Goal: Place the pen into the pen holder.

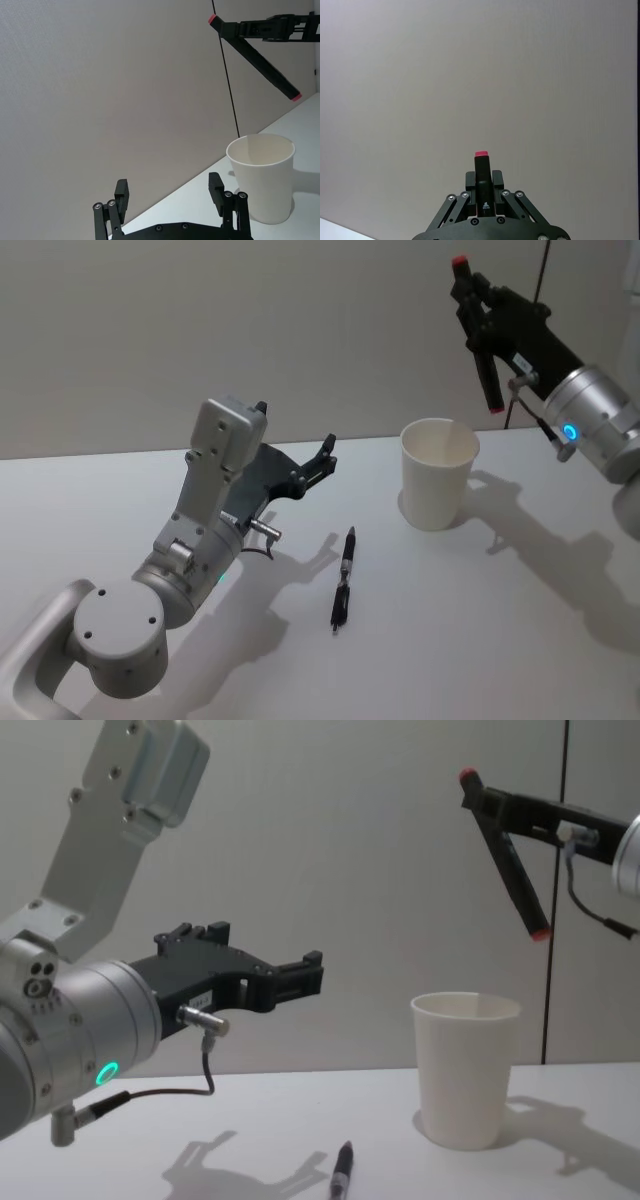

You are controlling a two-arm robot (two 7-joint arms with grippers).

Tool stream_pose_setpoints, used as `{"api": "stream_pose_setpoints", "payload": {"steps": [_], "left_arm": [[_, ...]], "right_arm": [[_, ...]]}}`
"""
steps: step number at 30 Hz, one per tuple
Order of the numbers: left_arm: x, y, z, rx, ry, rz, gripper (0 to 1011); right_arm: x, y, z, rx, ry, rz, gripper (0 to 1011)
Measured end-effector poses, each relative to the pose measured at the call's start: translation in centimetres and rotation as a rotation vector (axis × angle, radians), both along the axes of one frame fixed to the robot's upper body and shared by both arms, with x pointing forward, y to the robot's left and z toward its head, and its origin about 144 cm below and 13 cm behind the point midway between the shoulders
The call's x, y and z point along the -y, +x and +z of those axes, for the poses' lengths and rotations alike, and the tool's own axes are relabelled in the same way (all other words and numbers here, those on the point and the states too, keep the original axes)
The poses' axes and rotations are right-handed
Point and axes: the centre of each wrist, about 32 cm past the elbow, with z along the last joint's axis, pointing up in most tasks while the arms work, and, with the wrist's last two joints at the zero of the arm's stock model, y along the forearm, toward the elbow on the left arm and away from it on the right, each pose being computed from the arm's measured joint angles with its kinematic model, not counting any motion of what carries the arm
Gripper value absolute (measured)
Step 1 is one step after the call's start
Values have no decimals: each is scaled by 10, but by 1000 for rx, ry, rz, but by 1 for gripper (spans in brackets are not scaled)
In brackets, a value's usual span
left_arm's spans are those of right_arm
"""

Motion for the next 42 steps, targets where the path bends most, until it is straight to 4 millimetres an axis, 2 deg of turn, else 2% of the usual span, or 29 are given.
{"api": "stream_pose_setpoints", "payload": {"steps": [19,42], "left_arm": [[0,0,0,0,0,0,1000],[0,0,0,0,0,0,999]], "right_arm": [[-18,6,-29,3,-24,-47,181],[-35,17,-52,-45,-75,-48,180]]}}
